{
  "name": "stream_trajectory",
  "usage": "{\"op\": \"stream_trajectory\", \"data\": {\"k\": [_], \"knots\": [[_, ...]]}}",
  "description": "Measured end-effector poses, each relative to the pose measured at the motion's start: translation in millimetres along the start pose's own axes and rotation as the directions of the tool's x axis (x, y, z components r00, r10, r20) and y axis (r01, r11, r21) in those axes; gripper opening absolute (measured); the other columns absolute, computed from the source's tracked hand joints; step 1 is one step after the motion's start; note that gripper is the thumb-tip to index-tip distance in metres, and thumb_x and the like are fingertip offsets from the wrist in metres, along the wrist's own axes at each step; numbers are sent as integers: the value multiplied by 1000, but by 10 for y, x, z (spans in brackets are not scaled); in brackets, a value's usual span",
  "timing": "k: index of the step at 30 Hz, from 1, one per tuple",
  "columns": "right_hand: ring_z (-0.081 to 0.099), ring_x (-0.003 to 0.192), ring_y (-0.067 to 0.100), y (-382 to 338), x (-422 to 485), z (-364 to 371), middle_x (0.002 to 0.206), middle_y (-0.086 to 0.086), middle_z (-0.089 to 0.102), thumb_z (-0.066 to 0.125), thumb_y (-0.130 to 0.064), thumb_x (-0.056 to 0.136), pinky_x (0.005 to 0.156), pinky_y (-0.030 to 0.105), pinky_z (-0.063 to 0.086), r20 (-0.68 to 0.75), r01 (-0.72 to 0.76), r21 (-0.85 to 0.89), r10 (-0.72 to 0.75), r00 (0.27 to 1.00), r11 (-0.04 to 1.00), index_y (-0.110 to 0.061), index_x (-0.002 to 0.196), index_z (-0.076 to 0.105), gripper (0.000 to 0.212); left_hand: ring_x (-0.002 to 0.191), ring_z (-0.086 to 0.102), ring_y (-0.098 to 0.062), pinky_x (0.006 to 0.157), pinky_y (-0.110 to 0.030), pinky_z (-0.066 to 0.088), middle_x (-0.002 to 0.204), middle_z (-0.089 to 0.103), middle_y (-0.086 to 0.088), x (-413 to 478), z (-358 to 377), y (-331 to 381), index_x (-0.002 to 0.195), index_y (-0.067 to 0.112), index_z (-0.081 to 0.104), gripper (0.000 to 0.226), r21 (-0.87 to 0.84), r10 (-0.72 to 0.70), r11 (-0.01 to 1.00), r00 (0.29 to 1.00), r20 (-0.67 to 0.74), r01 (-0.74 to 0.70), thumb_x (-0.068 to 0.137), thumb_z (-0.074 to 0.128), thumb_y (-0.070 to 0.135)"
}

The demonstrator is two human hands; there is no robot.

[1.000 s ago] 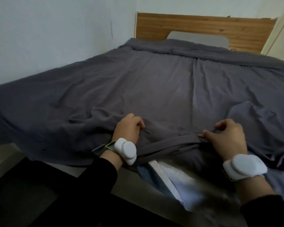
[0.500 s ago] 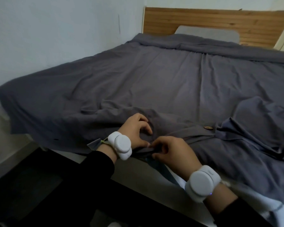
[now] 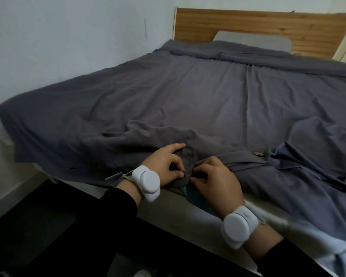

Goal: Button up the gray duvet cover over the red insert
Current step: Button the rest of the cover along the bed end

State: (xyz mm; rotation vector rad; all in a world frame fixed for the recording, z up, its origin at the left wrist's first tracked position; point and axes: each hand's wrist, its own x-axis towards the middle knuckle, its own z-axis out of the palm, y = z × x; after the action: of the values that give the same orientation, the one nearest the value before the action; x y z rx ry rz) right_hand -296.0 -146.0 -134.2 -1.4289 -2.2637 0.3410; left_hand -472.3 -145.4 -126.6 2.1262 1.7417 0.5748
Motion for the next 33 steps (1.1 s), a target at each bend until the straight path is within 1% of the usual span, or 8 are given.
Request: {"op": "stream_trajectory", "data": {"k": [7,10,13,17,21,26,29,33], "knots": [[60,85,18,20,9,29,97,-1,62,65,-40,84,73,32,51,33,1,-8,-1,999,1000,-20,94,68,22,121,50,-7,90,-10,30,138,50,8,12,-52,14,81,13,72,8,-125,-57,991,992,-115,43,82,65,18],[61,85,18,14,13,61,97,1,66,61,-43,86,75,35,52,49,-13,-7,14,999,1000,-21,98,70,27,122,49,-9,92,-12,29,139,48,8,17,-55,54,87,15,71,11,-86,-57,995,991,-119,47,81,66,22],[61,84,18,3,24,90,96,0,65,62,-40,85,74,37,53,45,-41,2,41,998,999,-20,95,67,23,130,40,-9,100,-16,29,145,37,8,-6,-37,58,99,21,69,28,22,8,1000,1000,-27,-8,73,74,31],[60,83,18,-5,23,110,93,-2,62,65,-34,83,70,34,51,32,-50,25,49,998,998,-21,89,66,15,134,36,-11,107,-27,35,145,36,9,-30,-8,75,83,23,73,17,53,19,998,998,-61,-16,71,75,35],[58,80,15,28,26,109,89,-4,60,67,-32,81,70,34,51,23,-58,66,57,998,996,-22,85,68,11,134,34,-10,106,-32,38,147,35,11,-41,10,135,82,24,74,17,102,-2,995,998,-63,8,72,74,38],[56,77,11,63,53,68,86,-6,57,72,-26,79,71,27,48,33,-39,217,33,999,975,-21,79,65,9,131,41,-10,106,-18,26,143,44,9,15,-71,108,87,18,77,12,-4,-17,1000,998,-52,16,79,70,22],[55,75,10,44,63,14,85,-3,57,74,-23,77,70,24,47,24,-29,332,22,999,943,-22,74,62,12,119,52,-10,96,-11,31,127,58,4,23,-92,126,87,13,74,11,-79,-37,996,990,-134,27,82,66,18],[54,70,8,-6,27,-89,87,-8,53,76,-23,76,66,17,44,-7,8,390,-6,1000,921,-25,71,62,15,95,62,-15,90,-27,47,98,67,-2,21,-128,174,80,16,67,7,-297,-170,949,966,-195,107,84,62,16]]}}
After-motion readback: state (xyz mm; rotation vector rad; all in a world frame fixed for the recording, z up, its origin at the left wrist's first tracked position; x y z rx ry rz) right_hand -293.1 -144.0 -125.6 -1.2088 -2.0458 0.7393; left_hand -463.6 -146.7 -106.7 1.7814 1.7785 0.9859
